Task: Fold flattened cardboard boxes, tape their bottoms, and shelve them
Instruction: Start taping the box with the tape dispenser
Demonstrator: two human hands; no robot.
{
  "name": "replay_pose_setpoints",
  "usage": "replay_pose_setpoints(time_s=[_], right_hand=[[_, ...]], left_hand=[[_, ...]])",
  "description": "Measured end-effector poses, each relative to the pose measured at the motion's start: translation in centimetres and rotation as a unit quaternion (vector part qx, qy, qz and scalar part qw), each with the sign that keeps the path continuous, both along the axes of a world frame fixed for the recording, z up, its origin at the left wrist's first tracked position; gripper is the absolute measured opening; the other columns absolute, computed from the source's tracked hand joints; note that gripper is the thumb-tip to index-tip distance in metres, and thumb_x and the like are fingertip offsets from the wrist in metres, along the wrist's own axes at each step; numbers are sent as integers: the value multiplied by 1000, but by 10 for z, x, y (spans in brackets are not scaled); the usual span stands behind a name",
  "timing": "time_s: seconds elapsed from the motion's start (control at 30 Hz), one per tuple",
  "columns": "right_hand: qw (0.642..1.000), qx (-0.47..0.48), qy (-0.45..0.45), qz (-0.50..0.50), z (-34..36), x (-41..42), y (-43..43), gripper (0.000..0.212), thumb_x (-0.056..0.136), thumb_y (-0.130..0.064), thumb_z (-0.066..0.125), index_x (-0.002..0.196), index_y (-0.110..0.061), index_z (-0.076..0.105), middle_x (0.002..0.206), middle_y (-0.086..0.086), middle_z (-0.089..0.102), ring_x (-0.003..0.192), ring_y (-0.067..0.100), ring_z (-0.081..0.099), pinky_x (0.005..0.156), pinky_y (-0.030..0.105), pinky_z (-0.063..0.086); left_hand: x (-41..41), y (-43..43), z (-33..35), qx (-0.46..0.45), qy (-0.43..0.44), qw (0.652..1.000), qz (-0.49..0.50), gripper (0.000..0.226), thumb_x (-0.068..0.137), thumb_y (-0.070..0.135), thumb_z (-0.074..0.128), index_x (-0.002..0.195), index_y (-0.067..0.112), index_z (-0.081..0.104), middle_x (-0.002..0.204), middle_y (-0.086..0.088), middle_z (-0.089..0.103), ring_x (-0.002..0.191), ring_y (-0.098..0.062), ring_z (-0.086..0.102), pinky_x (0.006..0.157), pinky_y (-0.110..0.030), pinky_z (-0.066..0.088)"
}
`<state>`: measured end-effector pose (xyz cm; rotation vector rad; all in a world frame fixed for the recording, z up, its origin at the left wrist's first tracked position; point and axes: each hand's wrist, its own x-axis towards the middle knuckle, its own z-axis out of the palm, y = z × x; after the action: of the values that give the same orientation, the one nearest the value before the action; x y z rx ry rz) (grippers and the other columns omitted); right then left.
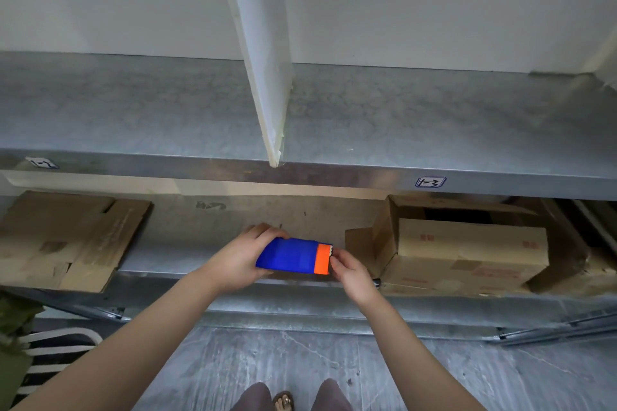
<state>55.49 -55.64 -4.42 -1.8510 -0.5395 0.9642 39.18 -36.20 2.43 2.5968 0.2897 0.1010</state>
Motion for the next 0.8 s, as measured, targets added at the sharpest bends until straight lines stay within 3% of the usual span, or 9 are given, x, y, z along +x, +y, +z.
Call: replay_pose_setpoints(time_s=[0.13,0.33,0.43,0.57,0.7,0.8], right_hand=[[1000,7,5,-16,5,-3,-8,20,101,-19,49,109,-34,58,114,0,66,110,20,62,99,48,49],[991,57,101,-67,17,-11,-19,22,102,-14,46,123,-14,55,115,7,64,103,21,65,84,38,58],[984,83,118,-100,20,-14,-26,19,102,-14,46,115,-10,60,108,12,64,97,23,64,82,39,59],[966,119,165,-161,31,-17,-35,26,103,-19,44,116,-3,61,102,13,66,95,23,63,73,30,58],[955,140,190,-178,46,-17,-49,23,102,-16,46,105,-5,66,96,10,71,92,23,66,74,27,57],[960,141,161,-182,61,-16,-59,23,102,-15,47,98,-5,67,93,13,71,91,27,66,73,27,57]], left_hand=[[1,-7,6,0,-9,1000,-8,61,74,27,75,125,37,44,119,9,51,106,-13,50,91,-30,44],[-2,-17,15,0,-42,999,-26,58,75,24,75,127,26,50,118,5,54,107,-15,50,93,-28,42],[-4,-20,20,-10,-40,999,-29,60,75,22,77,128,25,49,119,5,53,107,-12,49,94,-24,40],[0,-25,28,-23,-44,998,-38,61,73,18,77,127,26,49,118,7,53,107,-9,50,94,-21,40],[5,-28,38,-23,-61,996,-56,60,74,16,76,127,26,50,116,10,52,106,-5,50,92,-13,37],[10,-32,46,-29,-73,995,-60,61,73,14,76,127,26,50,115,12,51,105,-1,48,92,-7,33]])
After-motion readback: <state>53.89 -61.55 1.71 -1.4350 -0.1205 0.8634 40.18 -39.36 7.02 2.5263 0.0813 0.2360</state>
